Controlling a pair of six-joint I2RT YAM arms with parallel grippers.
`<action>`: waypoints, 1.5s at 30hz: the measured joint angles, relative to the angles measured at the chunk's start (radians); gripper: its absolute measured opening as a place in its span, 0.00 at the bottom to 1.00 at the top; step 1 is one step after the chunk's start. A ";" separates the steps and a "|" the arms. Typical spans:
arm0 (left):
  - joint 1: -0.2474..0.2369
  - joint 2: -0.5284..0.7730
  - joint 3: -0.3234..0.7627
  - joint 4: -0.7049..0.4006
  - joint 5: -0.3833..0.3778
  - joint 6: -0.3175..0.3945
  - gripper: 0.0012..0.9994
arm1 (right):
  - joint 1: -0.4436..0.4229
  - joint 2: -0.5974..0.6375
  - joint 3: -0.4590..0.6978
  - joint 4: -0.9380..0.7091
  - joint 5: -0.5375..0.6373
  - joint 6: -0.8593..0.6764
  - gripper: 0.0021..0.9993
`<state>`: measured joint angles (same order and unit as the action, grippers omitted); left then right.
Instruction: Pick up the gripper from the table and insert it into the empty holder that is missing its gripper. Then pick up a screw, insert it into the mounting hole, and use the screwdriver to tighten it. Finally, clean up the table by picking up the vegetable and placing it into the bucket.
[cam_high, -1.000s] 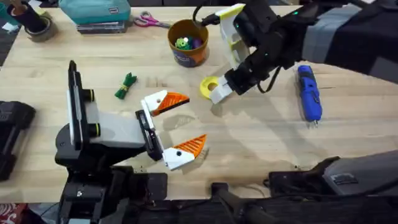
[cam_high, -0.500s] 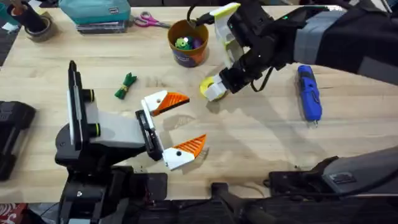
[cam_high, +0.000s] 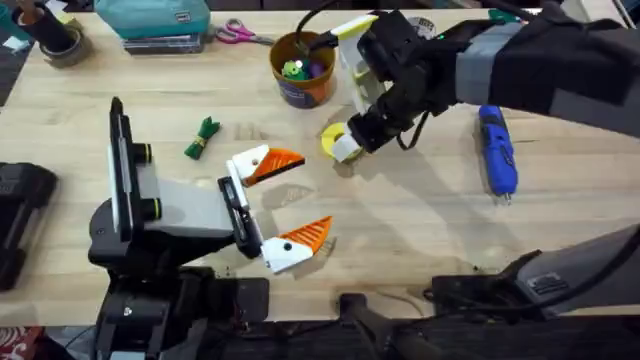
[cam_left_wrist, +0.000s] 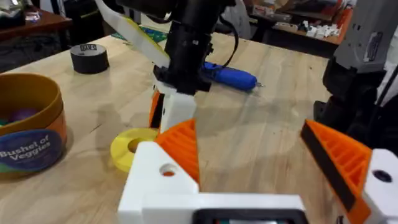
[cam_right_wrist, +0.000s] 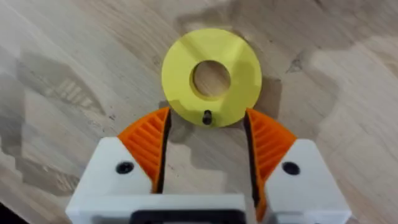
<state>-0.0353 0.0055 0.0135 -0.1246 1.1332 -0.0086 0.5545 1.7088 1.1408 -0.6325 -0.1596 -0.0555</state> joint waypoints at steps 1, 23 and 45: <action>0.000 0.000 0.000 0.000 0.000 0.000 0.99 | 0.001 0.000 0.000 0.003 0.003 0.000 0.65; 0.000 0.000 0.000 0.000 0.000 0.000 0.99 | 0.032 0.002 0.000 0.006 0.048 0.003 0.34; 0.000 0.000 0.000 0.000 0.000 0.000 0.99 | 0.032 0.013 -0.001 0.006 0.051 0.003 0.00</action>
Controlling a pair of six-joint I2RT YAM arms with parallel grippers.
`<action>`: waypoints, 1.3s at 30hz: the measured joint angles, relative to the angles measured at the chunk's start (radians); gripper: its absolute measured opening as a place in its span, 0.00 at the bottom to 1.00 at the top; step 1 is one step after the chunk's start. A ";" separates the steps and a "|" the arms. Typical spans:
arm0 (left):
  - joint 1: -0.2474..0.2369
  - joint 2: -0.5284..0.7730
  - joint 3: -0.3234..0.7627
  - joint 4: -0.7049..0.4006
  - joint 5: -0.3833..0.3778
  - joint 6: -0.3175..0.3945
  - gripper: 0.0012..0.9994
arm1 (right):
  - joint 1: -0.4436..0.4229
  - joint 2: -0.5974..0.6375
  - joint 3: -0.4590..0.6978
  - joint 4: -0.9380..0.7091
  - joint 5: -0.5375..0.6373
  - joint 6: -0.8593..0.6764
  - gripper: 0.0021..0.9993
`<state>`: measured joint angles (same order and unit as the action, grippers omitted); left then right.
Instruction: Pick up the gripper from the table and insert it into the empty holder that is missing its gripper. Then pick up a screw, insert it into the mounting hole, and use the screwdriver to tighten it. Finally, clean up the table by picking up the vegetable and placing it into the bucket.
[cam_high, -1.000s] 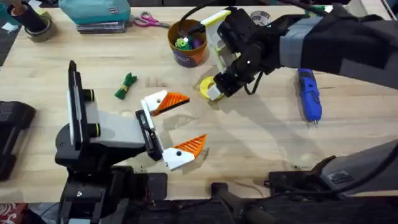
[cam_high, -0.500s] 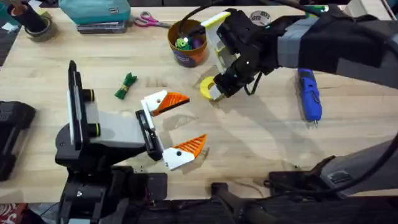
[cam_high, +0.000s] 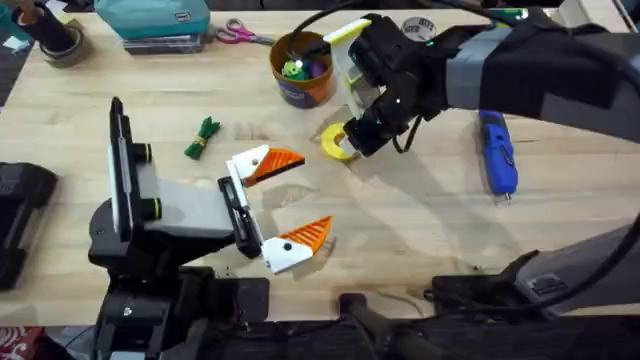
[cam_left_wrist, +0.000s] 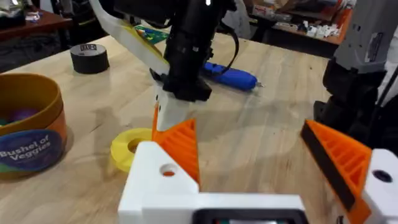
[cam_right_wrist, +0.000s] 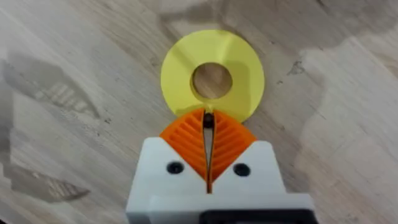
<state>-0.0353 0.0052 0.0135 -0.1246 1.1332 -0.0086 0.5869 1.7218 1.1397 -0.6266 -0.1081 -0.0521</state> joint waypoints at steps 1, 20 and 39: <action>0.000 0.000 0.000 0.000 0.000 0.000 0.99 | 0.000 0.000 0.000 0.000 0.000 0.000 0.00; 0.000 0.000 0.000 0.000 0.000 0.000 0.99 | 0.000 -0.158 0.229 -0.212 0.003 0.016 0.00; 0.000 0.000 0.000 0.000 0.000 0.000 0.99 | 0.011 -0.194 0.696 -0.634 0.067 -0.047 0.00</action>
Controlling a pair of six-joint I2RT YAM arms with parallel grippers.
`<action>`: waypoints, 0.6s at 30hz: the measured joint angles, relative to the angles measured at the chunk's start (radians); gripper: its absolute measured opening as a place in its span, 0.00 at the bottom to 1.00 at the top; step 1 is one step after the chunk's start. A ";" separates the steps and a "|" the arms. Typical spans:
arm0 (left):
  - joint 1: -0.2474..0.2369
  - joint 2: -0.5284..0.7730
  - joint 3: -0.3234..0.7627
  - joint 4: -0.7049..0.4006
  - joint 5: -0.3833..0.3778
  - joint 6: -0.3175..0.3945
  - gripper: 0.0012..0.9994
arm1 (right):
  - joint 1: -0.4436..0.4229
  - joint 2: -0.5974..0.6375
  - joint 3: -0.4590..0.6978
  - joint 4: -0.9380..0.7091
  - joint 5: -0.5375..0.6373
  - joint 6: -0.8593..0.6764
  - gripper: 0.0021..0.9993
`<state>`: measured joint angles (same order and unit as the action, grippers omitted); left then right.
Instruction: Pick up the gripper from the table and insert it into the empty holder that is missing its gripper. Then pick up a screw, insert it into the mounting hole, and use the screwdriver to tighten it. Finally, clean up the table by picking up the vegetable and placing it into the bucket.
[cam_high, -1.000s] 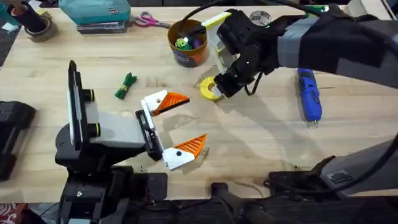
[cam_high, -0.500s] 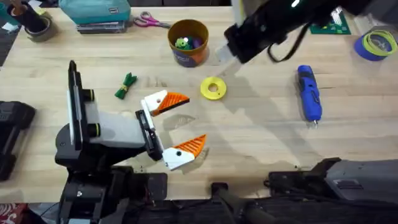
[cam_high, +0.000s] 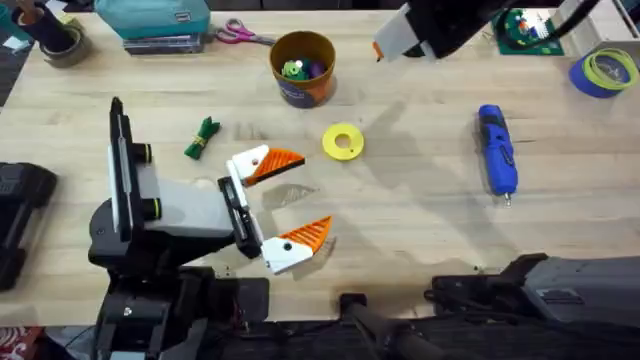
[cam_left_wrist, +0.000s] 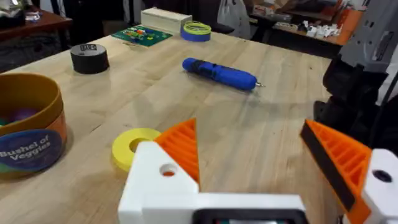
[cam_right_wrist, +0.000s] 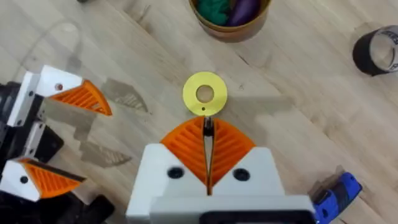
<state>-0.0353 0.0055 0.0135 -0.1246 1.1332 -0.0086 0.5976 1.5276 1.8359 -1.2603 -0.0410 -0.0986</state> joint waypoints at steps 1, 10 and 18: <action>0.000 0.000 0.000 0.000 0.000 0.000 0.99 | 0.007 0.000 0.000 -0.004 0.000 -0.007 0.00; 0.000 0.000 0.000 0.000 0.000 0.000 0.99 | 0.134 0.003 0.000 0.001 0.003 -0.050 0.00; 0.000 0.000 0.000 0.000 0.000 0.000 0.99 | 0.262 0.028 0.000 0.024 0.003 -0.092 0.00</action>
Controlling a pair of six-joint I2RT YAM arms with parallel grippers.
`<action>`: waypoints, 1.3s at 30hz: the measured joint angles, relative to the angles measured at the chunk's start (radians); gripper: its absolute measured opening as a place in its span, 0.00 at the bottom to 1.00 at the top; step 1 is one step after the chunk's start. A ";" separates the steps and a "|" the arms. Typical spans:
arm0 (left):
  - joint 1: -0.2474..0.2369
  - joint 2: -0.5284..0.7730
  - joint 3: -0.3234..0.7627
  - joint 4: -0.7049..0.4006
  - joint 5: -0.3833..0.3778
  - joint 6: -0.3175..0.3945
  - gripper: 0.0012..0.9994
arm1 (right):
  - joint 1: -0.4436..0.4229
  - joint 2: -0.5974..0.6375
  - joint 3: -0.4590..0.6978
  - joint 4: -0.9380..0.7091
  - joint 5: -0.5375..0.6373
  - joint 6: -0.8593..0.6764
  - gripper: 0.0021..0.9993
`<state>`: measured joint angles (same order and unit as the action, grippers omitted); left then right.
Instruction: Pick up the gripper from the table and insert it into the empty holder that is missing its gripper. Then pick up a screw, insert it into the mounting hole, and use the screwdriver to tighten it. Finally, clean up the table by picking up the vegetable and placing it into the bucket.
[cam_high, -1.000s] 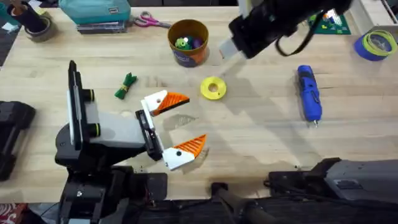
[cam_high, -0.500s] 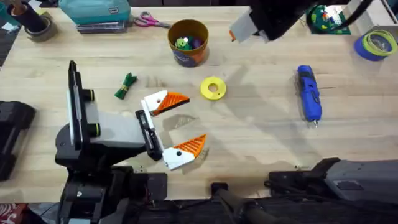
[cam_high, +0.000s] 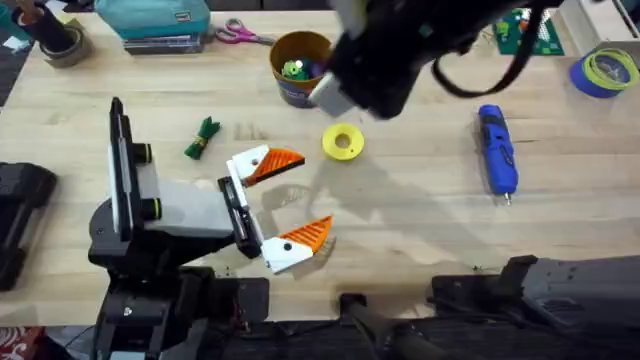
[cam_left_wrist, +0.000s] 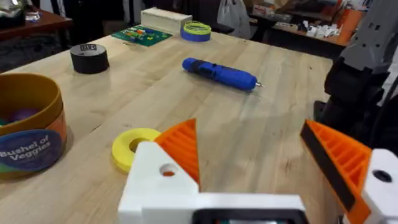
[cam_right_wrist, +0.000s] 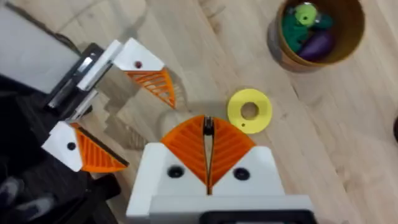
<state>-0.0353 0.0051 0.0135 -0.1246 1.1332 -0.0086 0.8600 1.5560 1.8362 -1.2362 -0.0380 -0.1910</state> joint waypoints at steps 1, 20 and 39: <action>0.000 0.000 0.000 0.000 0.000 0.000 0.99 | 0.016 0.005 0.000 0.003 0.000 -0.005 0.00; 0.000 0.000 0.000 0.000 0.000 0.000 0.99 | 0.167 0.037 0.000 0.060 0.000 -0.068 0.00; 0.000 0.000 0.000 0.000 0.000 0.000 0.99 | 0.167 0.139 0.000 0.117 -0.021 -0.080 0.00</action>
<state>-0.0353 0.0055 0.0135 -0.1246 1.1332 -0.0086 1.0275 1.6953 1.8362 -1.1195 -0.0591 -0.2707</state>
